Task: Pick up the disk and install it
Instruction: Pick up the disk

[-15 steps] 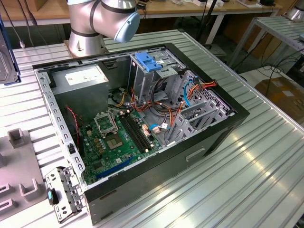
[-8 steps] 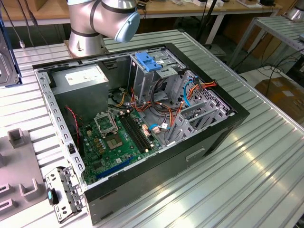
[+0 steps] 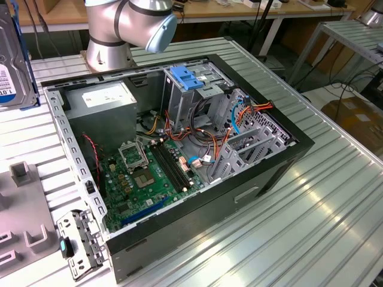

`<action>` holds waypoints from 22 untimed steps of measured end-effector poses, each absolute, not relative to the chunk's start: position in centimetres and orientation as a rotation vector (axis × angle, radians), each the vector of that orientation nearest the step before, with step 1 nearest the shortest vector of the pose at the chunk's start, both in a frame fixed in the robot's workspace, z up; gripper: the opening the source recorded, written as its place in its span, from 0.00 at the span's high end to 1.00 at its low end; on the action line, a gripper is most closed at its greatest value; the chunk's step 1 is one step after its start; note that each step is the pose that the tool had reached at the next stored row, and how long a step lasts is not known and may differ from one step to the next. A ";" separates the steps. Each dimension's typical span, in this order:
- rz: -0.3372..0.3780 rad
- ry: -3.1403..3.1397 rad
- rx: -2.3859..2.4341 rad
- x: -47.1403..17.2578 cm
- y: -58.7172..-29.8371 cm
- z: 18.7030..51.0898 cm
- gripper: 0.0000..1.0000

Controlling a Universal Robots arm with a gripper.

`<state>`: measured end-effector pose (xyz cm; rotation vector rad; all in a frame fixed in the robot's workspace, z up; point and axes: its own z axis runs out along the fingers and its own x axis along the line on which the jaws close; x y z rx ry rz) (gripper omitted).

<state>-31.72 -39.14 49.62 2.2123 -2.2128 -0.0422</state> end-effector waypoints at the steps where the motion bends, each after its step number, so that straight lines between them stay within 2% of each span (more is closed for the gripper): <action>1: -0.042 -2.213 2.212 -31.4 -39.2 49.6 0.63; 22: -0.042 -2.213 2.212 -27.2 -39.8 49.6 0.63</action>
